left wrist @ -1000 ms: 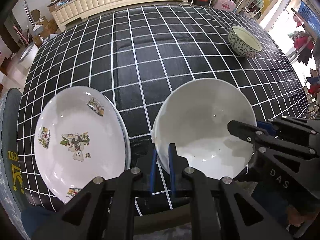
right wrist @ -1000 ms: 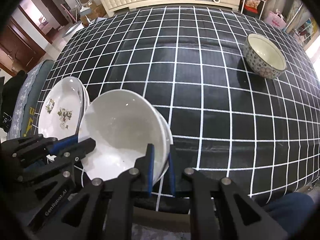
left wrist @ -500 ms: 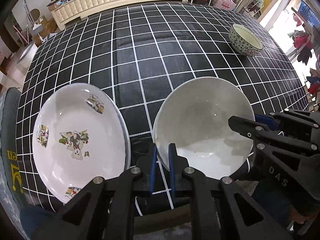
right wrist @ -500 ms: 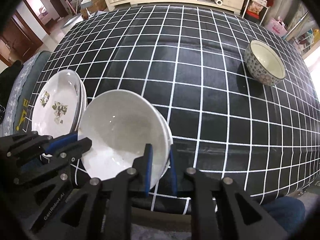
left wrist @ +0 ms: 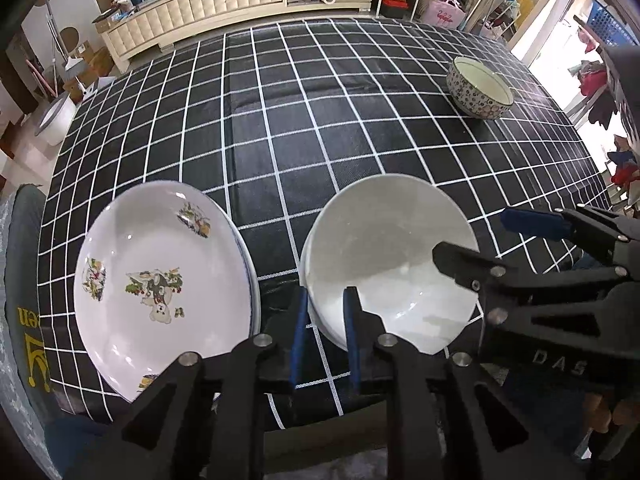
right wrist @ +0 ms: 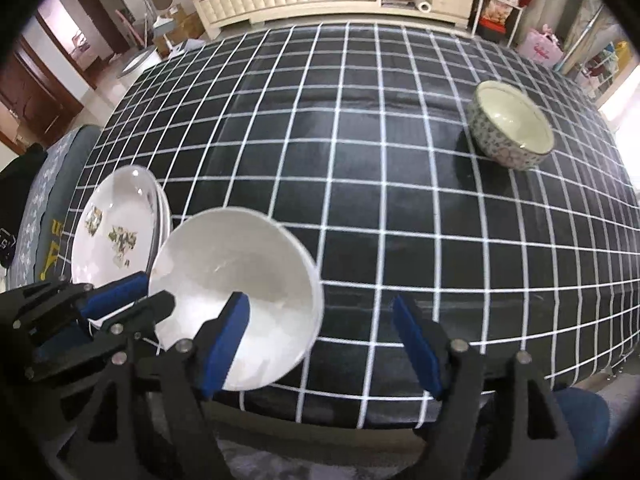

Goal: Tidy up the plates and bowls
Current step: 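Lower the plain white bowl into the pink-print bowl and open grippers, then move both grippers toward the speckled green-inside bowl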

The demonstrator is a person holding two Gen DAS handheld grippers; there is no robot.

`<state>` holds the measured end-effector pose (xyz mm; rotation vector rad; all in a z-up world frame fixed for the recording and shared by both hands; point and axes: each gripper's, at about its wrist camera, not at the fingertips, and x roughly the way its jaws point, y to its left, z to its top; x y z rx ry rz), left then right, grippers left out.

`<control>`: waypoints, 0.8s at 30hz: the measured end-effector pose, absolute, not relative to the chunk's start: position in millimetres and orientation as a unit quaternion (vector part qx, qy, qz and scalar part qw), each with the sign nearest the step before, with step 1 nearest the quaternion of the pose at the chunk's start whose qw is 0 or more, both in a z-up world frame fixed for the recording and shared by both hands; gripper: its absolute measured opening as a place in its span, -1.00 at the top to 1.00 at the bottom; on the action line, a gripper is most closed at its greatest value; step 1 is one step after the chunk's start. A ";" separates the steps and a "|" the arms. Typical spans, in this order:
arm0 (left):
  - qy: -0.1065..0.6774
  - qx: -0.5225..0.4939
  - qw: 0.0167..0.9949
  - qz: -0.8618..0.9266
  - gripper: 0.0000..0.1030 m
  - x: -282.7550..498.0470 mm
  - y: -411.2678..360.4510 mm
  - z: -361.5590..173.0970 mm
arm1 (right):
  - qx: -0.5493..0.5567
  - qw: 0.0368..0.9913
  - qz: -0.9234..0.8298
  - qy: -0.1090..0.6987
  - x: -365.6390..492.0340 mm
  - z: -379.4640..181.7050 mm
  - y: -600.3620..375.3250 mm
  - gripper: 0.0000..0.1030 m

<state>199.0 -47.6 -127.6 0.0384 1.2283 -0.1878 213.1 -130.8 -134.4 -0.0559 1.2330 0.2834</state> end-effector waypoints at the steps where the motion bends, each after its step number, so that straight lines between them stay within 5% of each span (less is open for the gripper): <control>1: 0.572 0.018 0.815 -0.088 0.62 199.2 -48.2 -124.6 | -0.025 0.807 0.132 0.575 213.8 -132.7 -132.7 -0.53; 15: 0.526 0.023 0.844 -0.099 0.04 221.3 -70.1 -82.6 | -0.018 0.839 0.103 0.534 231.8 -92.3 -181.2 -0.53; 20: 0.513 0.023 0.850 -0.113 0.04 241.7 -90.4 -68.3 | -0.013 0.847 0.087 0.525 242.1 -83.3 -203.8 -0.53; 24: 0.502 0.031 0.856 -0.117 -0.24 254.0 -109.2 -59.7 | -0.006 0.851 0.072 0.520 253.7 -78.6 -224.3 -0.53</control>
